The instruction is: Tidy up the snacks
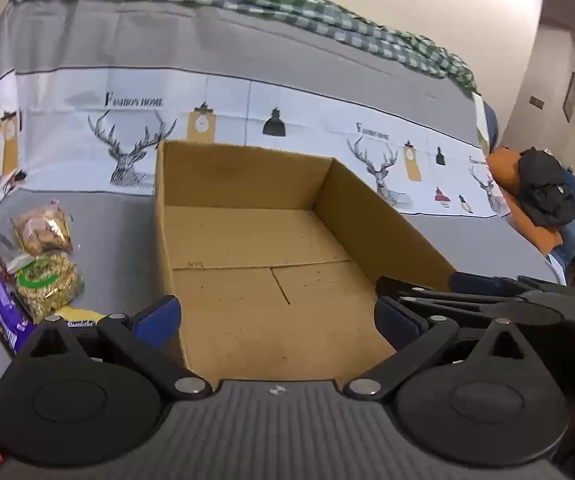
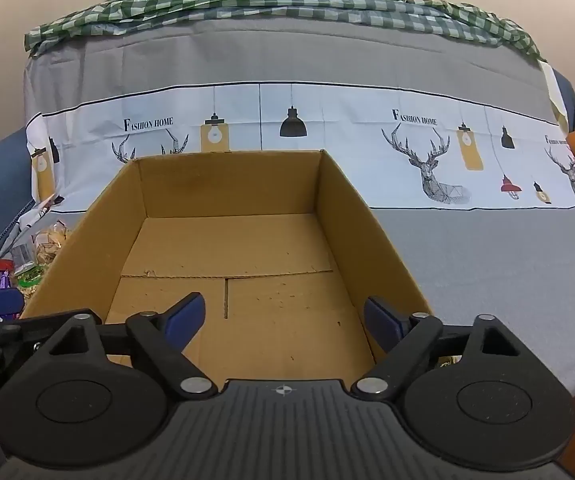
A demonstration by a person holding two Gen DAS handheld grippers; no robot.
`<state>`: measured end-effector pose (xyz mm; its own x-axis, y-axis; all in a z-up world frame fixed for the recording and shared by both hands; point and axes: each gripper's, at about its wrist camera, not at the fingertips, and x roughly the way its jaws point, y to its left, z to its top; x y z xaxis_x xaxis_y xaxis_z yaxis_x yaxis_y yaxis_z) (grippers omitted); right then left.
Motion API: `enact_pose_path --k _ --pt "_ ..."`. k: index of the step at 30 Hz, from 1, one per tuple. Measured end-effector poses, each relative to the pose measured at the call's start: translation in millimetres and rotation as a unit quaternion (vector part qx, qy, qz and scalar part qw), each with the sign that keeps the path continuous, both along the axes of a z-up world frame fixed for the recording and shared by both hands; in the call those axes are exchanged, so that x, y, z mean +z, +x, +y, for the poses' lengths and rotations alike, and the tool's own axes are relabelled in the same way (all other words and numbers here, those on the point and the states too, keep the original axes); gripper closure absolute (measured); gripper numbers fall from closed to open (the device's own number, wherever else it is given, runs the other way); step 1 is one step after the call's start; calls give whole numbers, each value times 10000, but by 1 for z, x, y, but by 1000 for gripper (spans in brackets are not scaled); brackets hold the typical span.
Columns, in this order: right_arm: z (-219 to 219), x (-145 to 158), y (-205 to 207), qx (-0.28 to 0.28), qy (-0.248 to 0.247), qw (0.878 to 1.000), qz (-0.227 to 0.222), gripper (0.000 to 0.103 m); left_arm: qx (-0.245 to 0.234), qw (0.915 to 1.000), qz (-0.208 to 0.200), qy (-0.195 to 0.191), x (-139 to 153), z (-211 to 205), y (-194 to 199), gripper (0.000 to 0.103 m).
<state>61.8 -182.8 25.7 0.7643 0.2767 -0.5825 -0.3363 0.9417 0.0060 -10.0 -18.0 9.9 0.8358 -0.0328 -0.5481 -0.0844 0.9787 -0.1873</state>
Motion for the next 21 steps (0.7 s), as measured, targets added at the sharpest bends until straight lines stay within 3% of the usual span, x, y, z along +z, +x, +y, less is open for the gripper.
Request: enact_pose_path --k 2,9,21 --pt "1 0 0 20 2 10000 -8 24 -72 9995 -37 -305 2 4 -2 0" --pt "2 2 -2 16 21 10000 -28 28 -133 9987 -172 -469 5 6 -4 1" --pt "-1 3 -2 35 149 9999 25 28 -138 9990 -134 -396 -1 7 -6 1"
